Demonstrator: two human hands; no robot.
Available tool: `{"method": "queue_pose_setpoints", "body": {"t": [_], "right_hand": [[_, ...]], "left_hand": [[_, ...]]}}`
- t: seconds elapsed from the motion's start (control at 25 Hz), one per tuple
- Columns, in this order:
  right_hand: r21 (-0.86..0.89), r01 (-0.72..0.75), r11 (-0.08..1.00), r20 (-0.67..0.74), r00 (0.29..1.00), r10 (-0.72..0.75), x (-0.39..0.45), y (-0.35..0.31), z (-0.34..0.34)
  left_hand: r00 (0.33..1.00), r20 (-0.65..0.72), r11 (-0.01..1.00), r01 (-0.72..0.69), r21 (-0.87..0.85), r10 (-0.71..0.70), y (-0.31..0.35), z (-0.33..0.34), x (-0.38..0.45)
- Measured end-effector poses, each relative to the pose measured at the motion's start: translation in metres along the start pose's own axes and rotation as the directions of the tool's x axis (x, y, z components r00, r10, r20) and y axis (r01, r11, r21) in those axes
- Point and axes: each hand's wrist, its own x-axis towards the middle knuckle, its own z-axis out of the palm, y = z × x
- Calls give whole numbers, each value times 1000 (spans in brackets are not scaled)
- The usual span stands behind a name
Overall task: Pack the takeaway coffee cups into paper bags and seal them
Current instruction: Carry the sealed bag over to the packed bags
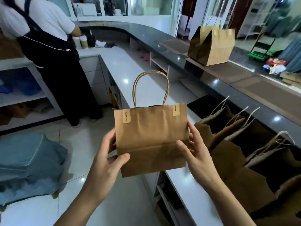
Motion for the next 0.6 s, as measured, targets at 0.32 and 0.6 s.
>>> {"method": "queue_pose_setpoints", "body": {"t": [0.32,0.6], "right_hand": [[-86,18,996,-31,999,-21,116,-32,-10],[-241,9,970,10,1000,-7,229,-65,-55]], "left_hand": [[999,3,997,-44,-56,44,9,18,113],[993,23,992,-112,-65,113,24,53,222]]}}
